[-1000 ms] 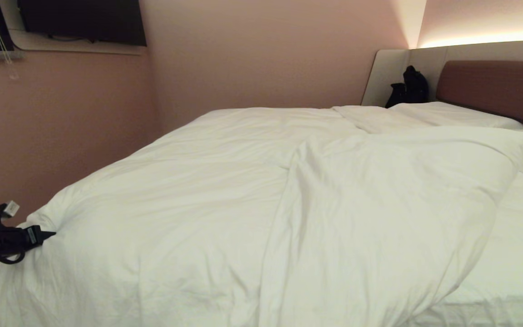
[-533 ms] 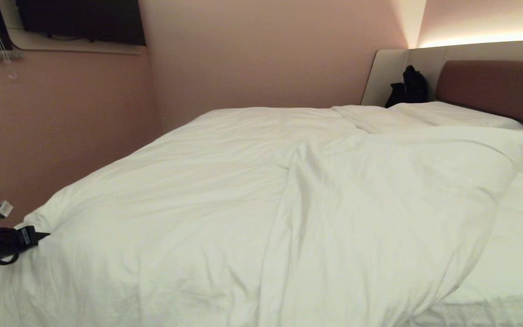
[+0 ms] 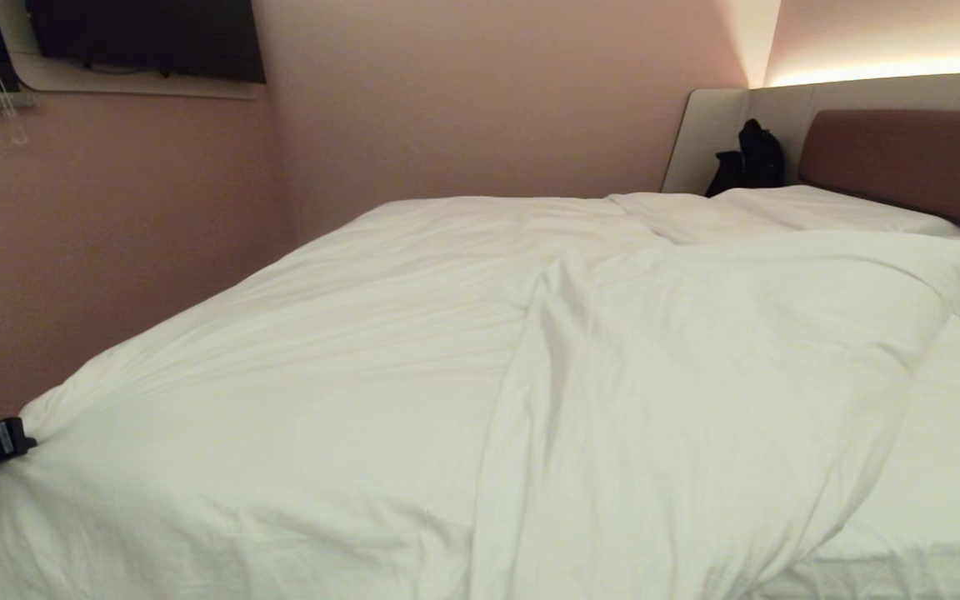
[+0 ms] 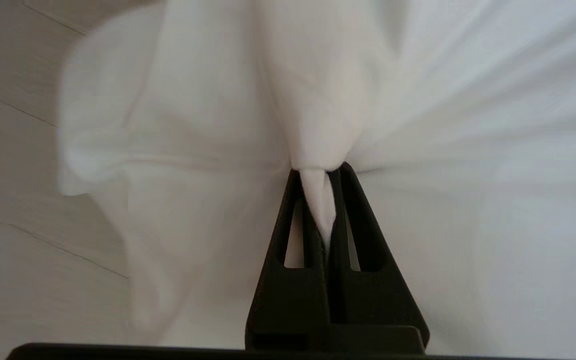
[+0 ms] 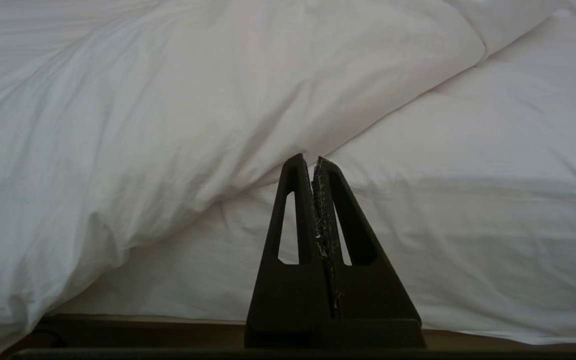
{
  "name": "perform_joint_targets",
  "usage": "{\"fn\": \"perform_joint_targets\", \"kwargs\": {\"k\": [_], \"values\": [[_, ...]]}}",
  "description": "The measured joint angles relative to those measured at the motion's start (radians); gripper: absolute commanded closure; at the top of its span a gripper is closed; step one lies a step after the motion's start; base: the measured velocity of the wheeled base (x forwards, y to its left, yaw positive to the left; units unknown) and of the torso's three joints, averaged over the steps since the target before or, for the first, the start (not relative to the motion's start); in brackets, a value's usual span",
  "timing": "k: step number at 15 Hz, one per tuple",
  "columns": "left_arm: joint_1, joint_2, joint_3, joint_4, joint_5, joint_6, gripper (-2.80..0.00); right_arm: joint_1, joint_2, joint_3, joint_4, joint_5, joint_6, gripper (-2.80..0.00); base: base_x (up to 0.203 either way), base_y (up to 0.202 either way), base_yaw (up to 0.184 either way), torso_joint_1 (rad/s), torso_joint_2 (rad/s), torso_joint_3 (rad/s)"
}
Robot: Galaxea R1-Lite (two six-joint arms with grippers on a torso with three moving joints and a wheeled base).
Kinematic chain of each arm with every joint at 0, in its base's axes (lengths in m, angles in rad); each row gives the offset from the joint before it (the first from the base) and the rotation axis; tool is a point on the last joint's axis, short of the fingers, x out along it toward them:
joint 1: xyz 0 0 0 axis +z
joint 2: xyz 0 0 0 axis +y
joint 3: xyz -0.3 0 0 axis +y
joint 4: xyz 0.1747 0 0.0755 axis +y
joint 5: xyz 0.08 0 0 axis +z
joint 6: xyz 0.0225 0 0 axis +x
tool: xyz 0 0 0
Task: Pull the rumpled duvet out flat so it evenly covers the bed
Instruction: Flatten the corners of the folded blanket
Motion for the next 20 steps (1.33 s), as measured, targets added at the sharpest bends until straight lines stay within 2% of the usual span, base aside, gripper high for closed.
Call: {"fn": "perform_joint_targets", "kwargs": {"k": [1,4,9,10,11,13,15,18,20], "values": [[0.009,0.000,-0.005,-0.001,0.026,0.024,0.00,0.000,0.000,0.000,0.000,0.000,0.000,0.00,0.000,0.000,0.000,0.000,0.00,0.000],[0.027,0.004,-0.014,-0.002,0.078,0.036,0.00,0.000,0.000,0.000,-0.001,0.000,0.000,0.00,0.000,0.000,0.000,0.000,0.00,0.000],[0.034,0.000,0.007,-0.016,0.091,0.043,0.00,0.000,0.000,0.000,0.000,0.000,0.000,0.00,0.000,0.000,0.000,0.000,0.00,0.000],[0.034,-0.003,0.012,-0.019,0.091,0.043,-0.63,0.000,0.000,0.000,0.000,0.000,0.000,0.00,0.000,0.000,0.000,0.000,0.00,0.000],[0.035,-0.005,0.024,-0.033,0.108,0.045,-2.80,0.000,0.000,0.000,0.000,0.000,0.000,0.00,0.000,0.000,0.000,0.000,0.00,0.000],[0.054,-0.010,0.048,-0.053,0.121,0.045,-2.80,0.000,0.000,0.000,-0.003,0.000,-0.001,0.00,0.000,0.000,0.000,0.000,0.00,0.000],[0.022,-0.028,0.086,-0.053,0.096,0.042,-2.80,0.001,0.000,0.000,0.001,0.000,0.000,0.00,0.000,0.000,0.000,0.000,0.00,0.000],[0.024,-0.079,0.152,-0.052,0.060,0.035,-2.80,-0.001,0.000,0.000,-0.001,0.001,-0.001,0.00,0.000,0.000,0.000,0.000,0.00,0.000],[0.008,-0.148,0.215,-0.053,0.013,0.031,-2.80,0.000,0.000,0.000,0.001,0.000,0.000,0.00,0.000,0.000,0.000,0.000,0.00,0.000]]}}
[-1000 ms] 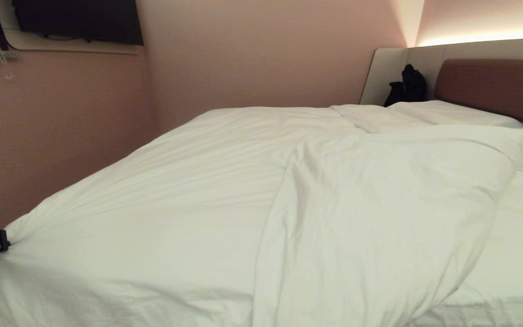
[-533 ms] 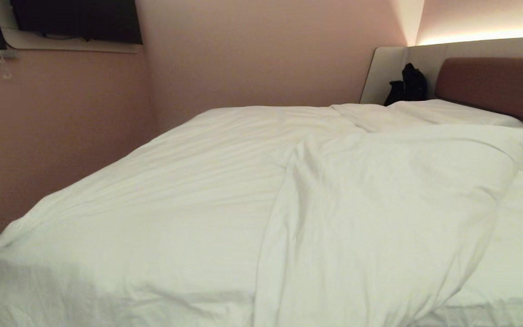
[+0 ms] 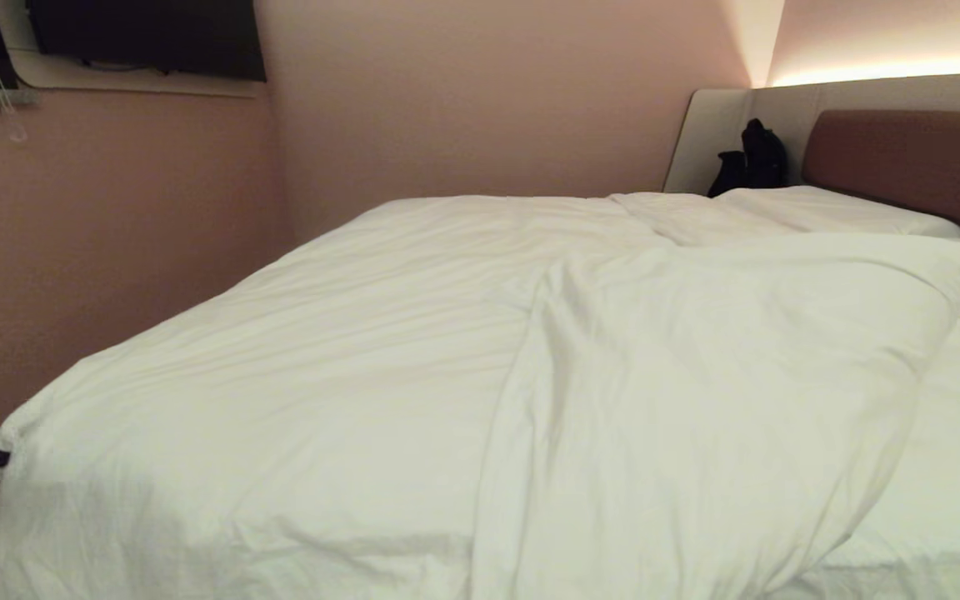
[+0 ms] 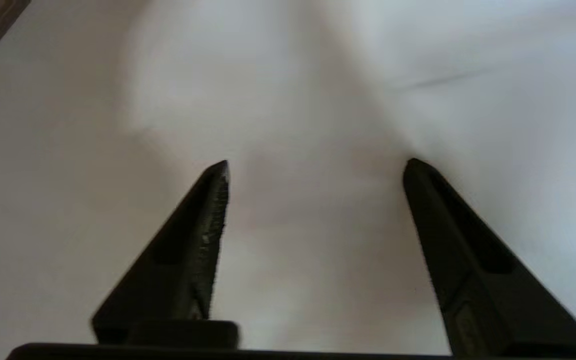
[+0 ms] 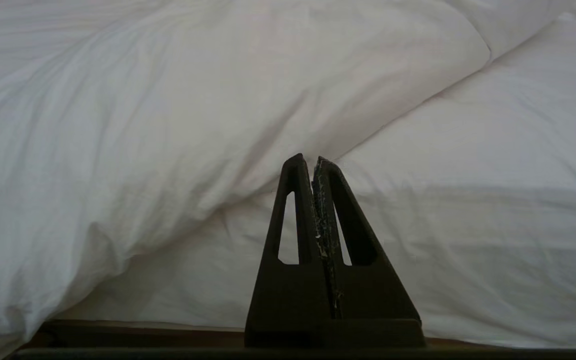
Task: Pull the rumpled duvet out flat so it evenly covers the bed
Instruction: Flatten the corners of the folded blanket, then hold the folded corner of the quilt
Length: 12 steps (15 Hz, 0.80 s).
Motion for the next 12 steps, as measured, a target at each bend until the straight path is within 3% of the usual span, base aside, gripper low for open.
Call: {"fn": "perform_joint_targets", "kwargs": {"k": [4,9,10,12], "values": [[0.008,-0.211,0.146,0.000,-0.089,-0.032,-2.80,0.000,0.000,0.000,-0.001,0.000,-0.001,0.00,0.000,0.000,0.000,0.000,0.00,0.000],[0.005,-0.576,0.301,0.004,-0.155,-0.139,-2.80,-0.001,0.000,0.000,-0.002,0.000,-0.001,0.00,0.000,0.000,0.000,0.000,0.00,0.000],[0.003,-0.662,0.335,0.005,-0.169,-0.154,0.00,0.000,0.000,0.000,-0.001,0.000,0.000,0.00,0.000,0.000,0.000,0.000,0.00,0.000],[0.006,-0.834,0.401,0.010,-0.188,-0.173,0.00,0.000,0.000,0.000,-0.002,0.000,0.000,0.00,0.000,0.000,0.000,0.000,0.00,0.000]]}}
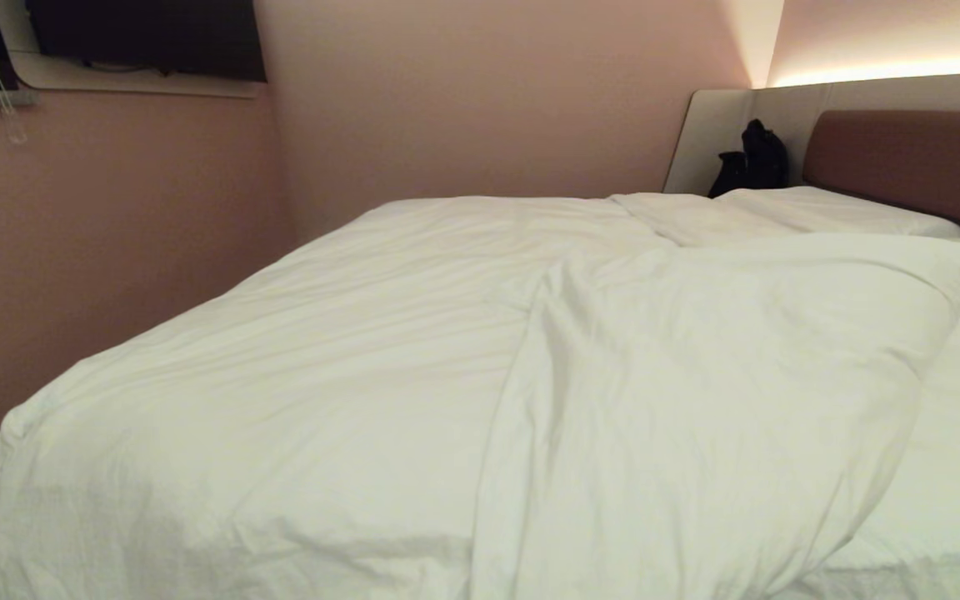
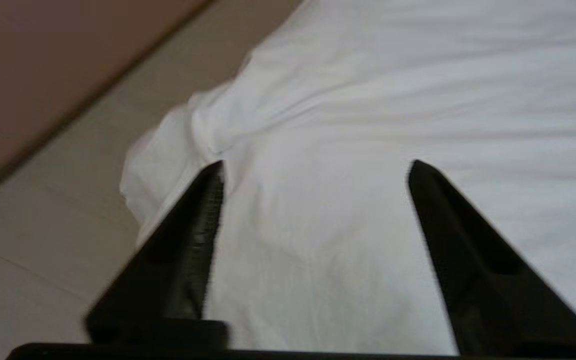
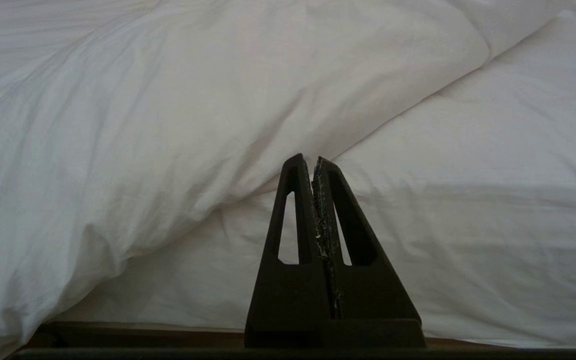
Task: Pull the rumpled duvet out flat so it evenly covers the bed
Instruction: Hold the folded corner of the quilt
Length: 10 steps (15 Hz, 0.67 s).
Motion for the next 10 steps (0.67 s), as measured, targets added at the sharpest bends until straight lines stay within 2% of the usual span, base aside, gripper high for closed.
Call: {"fn": "perform_joint_targets", "kwargs": {"k": [4,10], "values": [[-0.018,-0.312,0.120,0.005,-0.023,-0.020,0.00,0.000,0.000,0.000,0.000,0.000,0.000,0.00,0.000,0.000,0.000,0.000,0.00,0.000],[-0.024,-0.636,0.232,0.005,-0.018,-0.023,0.00,0.000,0.000,0.000,0.001,0.001,-0.001,0.00,0.000,0.000,0.000,0.000,0.00,0.000]]}}
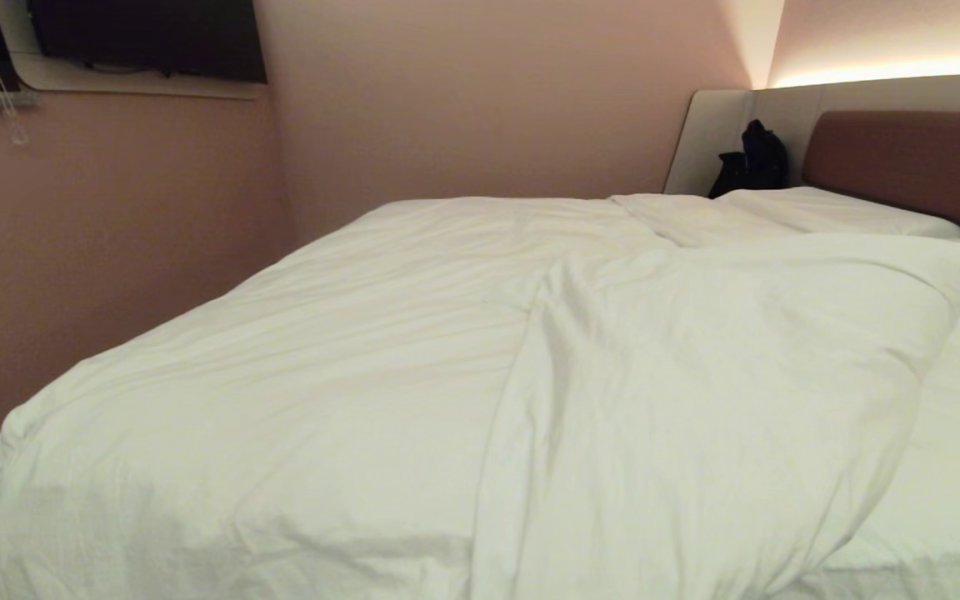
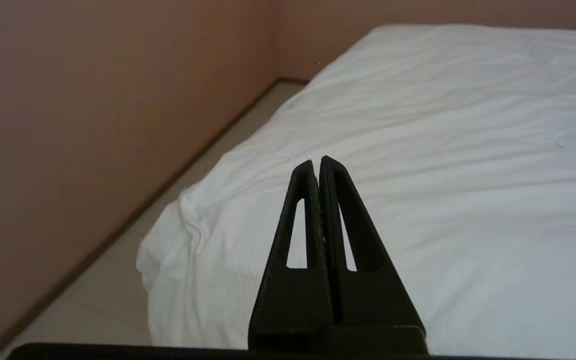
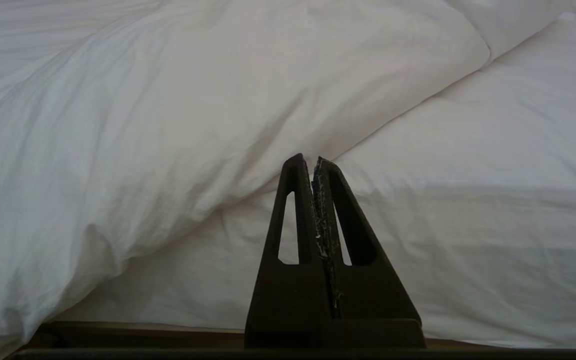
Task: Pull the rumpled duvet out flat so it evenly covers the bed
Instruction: Hold the folded corner of the quilt
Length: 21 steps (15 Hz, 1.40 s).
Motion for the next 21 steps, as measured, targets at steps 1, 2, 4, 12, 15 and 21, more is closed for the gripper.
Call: {"fn": "perform_joint_targets", "kwargs": {"k": [1,2,4,12,15,21], "values": [[0.000,-0.065,0.025,0.000,0.001,0.000,0.00,0.000,0.000,0.000,0.000,0.000,0.000,0.00,0.000,0.000,0.000,0.000,0.00,0.000],[0.000,-0.133,0.049,0.000,0.001,0.000,0.00,0.000,0.000,0.000,0.000,0.000,0.000,0.00,0.000,0.000,0.000,0.000,0.00,0.000],[0.000,-0.279,0.098,0.000,0.000,0.000,0.00,0.000,0.000,0.000,0.000,-0.001,0.000,0.00,0.000,0.000,0.000,0.000,0.00,0.000],[-0.362,-0.457,0.160,0.001,0.360,0.067,0.00,0.000,0.000,0.000,0.000,0.000,0.000,0.00,0.000,0.000,0.000,0.000,0.00,0.000],[-0.627,-0.480,0.193,0.020,0.635,0.162,0.00,0.000,0.000,0.000,0.000,0.000,0.001,0.00,0.000,0.000,0.000,0.000,0.00,0.000],[-0.824,-0.614,0.254,0.200,0.833,0.209,0.00,0.000,0.000,0.000,0.000,0.000,0.000,0.00,0.000,0.000,0.000,0.000,0.00,0.000]]}}
